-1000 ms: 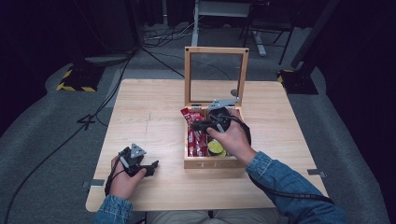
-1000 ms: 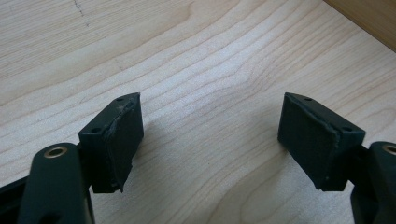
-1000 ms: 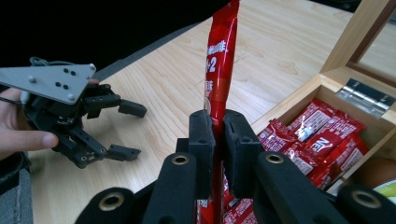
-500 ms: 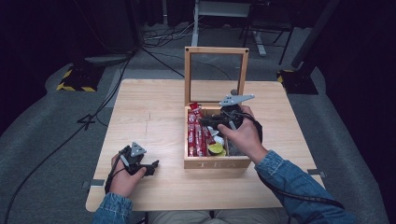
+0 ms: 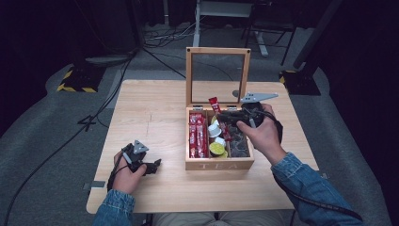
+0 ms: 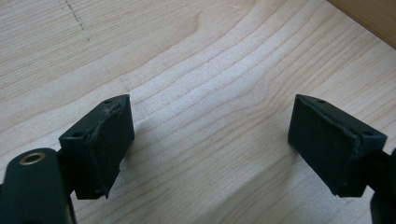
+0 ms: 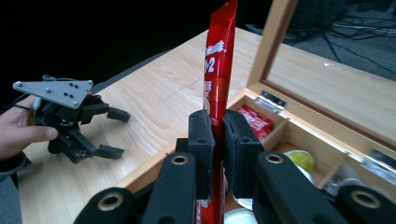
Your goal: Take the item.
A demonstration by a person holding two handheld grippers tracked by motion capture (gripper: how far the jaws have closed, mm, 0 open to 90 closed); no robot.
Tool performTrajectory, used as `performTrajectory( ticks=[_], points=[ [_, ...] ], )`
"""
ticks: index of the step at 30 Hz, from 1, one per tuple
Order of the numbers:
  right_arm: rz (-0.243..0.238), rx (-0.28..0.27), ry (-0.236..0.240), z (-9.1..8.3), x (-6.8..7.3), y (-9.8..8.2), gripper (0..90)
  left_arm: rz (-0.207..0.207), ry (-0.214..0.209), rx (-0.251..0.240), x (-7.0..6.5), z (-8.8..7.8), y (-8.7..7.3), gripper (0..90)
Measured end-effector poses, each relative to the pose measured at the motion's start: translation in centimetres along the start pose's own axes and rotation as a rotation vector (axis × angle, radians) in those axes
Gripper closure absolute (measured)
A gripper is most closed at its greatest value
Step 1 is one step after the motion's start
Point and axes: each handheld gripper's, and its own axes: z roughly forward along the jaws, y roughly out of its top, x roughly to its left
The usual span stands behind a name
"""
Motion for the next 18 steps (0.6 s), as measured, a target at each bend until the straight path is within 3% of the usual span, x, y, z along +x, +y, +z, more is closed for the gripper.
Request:
performTrajectory(
  ticks=[8,18],
  points=[
    [0.011,0.019,-0.052,-1.8,-1.8,-0.4,82.5,0.007,-0.002,0.002,0.1,0.1,0.1,13.7],
    [0.039,0.006,-0.126,-4.3,-4.0,-1.3,82.5,0.008,-0.006,0.001,0.1,0.1,0.1,13.0]
  ],
)
